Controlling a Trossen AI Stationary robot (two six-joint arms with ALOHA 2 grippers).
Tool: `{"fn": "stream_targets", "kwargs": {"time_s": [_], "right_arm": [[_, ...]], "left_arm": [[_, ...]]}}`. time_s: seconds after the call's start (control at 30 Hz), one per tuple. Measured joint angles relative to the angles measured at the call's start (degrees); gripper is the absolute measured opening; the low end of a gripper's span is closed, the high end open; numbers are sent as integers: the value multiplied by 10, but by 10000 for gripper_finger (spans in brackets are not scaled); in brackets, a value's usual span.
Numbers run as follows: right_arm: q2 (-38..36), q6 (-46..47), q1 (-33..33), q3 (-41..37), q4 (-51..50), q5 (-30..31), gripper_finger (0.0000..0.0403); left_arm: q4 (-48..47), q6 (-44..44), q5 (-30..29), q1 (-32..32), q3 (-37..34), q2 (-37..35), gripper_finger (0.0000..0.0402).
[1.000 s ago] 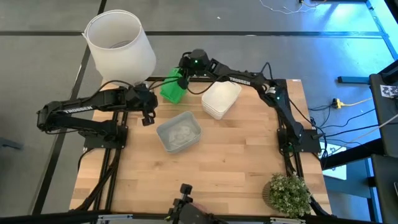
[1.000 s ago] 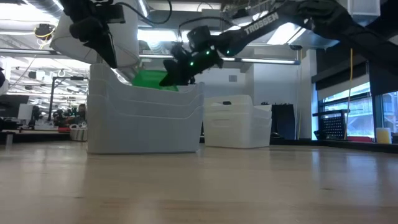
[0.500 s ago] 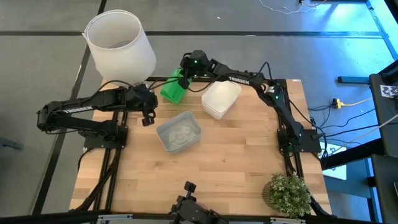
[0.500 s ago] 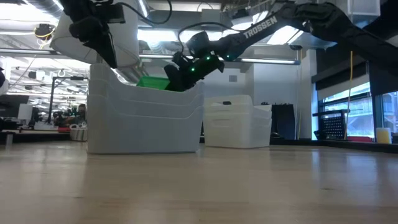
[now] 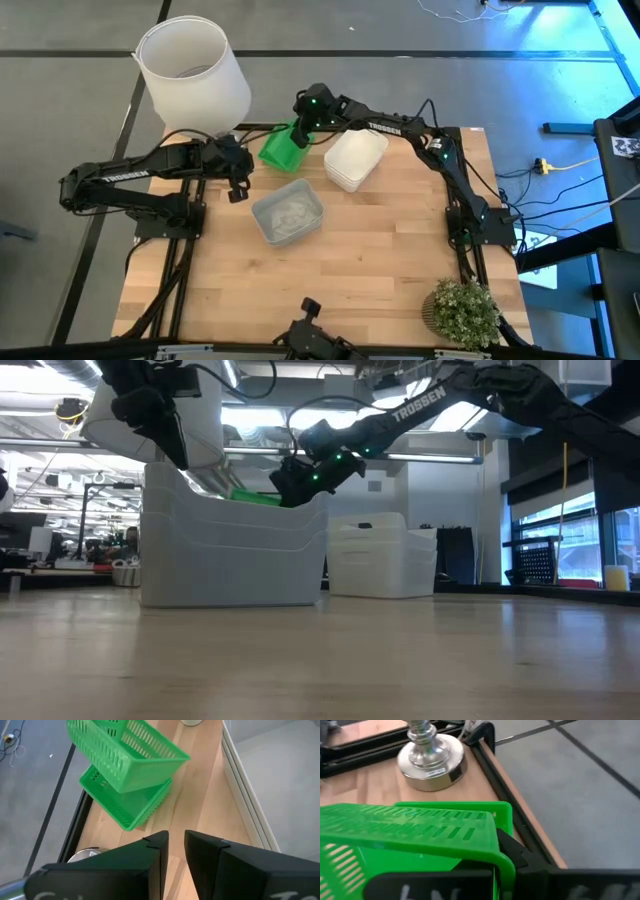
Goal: Stack baskets by color
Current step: Stack the bottom green bin on the green bins
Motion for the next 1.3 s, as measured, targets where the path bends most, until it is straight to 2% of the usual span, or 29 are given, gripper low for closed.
{"fn": "stream_targets", "kwargs": {"time_s": [0.17, 0.3, 0.5, 0.63, 0.9, 1.3], "right_arm": [[-1, 5, 0, 31, -58, -11, 0], [-1, -9, 0, 93, -146, 4, 0], [-3, -58, 1, 189, -151, 14, 0], [0, -66, 2, 193, -124, 14, 0], [72, -64, 3, 191, -59, -1, 0], [94, -66, 0, 191, -131, -2, 0]], "left_arm": [[0, -9, 0, 0, 0, 0, 53], [0, -13, 0, 0, 0, 0, 53], [0, -13, 0, 0, 0, 0, 53], [0, -13, 0, 0, 0, 0, 53], [0, -13, 0, 0, 0, 0, 53], [0, -13, 0, 0, 0, 0, 53]]}}
